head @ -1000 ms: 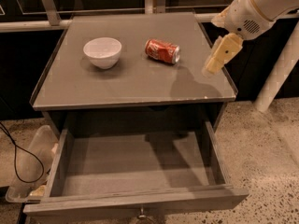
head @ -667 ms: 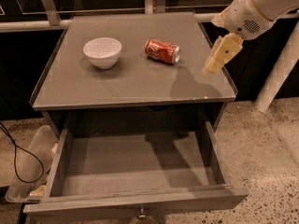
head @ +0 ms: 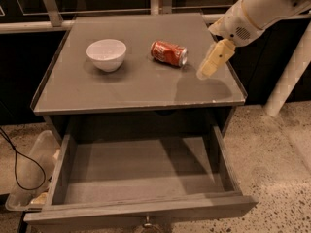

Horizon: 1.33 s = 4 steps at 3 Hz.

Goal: Place coke can into top drawer

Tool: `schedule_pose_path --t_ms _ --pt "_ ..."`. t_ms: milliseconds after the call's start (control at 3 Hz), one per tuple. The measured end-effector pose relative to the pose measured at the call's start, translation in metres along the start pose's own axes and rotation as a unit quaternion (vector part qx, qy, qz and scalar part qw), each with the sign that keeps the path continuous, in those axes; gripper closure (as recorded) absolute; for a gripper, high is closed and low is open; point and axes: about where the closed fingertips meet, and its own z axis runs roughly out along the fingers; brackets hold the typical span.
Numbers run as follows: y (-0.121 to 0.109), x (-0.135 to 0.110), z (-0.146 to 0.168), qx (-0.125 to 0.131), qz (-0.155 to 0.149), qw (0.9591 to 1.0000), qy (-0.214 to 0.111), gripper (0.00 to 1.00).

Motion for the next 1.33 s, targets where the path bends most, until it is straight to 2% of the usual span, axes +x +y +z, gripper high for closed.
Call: schedule_pose_path --t_ms 333,667,1000,1333 --pt "-0.022 -0.006 0.038 -0.027 0.024 0.9989 -0.031 0.00" --pt "-0.044 -0.007 0.071 -0.047 0.060 0.9953 -0.060 0.00" --pt "-0.063 -0.010 0.093 -0.057 0.086 0.9913 -0.082 0.00" --pt "-0.074 -0.027 0.104 -0.059 0.089 0.9891 -0.101 0.00"
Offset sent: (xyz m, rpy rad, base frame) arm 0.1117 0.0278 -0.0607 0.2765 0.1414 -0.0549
